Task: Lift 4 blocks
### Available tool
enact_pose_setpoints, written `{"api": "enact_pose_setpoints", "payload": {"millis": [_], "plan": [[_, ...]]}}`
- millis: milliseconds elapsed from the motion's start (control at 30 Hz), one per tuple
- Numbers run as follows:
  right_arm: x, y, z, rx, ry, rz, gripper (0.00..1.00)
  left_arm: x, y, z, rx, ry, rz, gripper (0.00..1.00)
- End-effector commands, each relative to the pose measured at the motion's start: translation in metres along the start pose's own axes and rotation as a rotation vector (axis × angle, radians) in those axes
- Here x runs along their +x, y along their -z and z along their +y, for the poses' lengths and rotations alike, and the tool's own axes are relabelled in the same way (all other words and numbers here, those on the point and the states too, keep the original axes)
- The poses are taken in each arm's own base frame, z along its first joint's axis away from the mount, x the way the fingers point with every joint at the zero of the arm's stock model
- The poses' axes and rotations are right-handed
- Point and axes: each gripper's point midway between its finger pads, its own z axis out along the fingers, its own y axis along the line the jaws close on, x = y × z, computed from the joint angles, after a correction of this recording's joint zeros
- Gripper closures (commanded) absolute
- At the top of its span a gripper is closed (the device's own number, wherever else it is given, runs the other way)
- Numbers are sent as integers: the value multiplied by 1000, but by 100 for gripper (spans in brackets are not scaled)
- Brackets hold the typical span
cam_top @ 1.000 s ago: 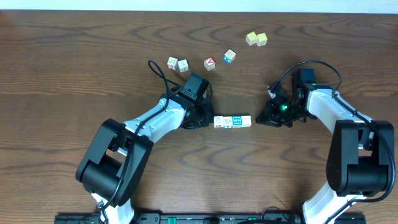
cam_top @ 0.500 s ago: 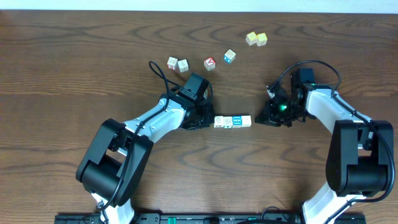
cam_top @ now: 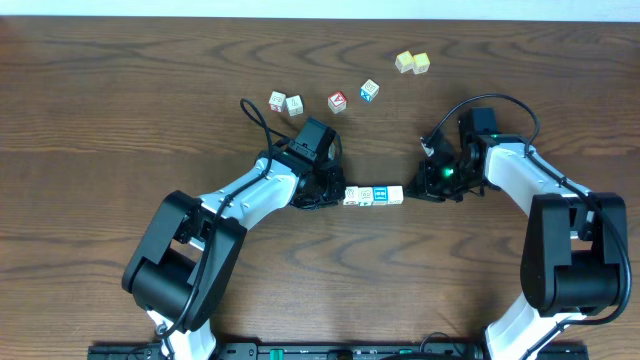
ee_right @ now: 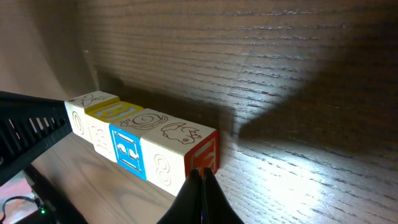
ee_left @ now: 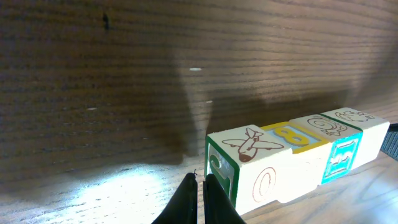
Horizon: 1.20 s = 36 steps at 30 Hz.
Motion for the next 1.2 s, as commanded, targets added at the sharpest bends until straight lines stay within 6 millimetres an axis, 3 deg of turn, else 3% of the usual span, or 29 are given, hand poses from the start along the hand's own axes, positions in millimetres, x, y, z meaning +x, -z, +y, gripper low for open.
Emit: {"api": "enact_pose_setpoints", "payload": {"millis": [0, 600, 1167], "plan": [[-2, 0, 6, -15, 26, 2, 99, 4, -2, 1, 1, -17, 17, 93], [8, -7, -8, 34, 14, 17, 99, 8, -2, 2, -5, -17, 35, 92], [0, -7, 3, -25, 38, -13, 99, 0, -2, -3, 15, -66, 3, 93]]}}
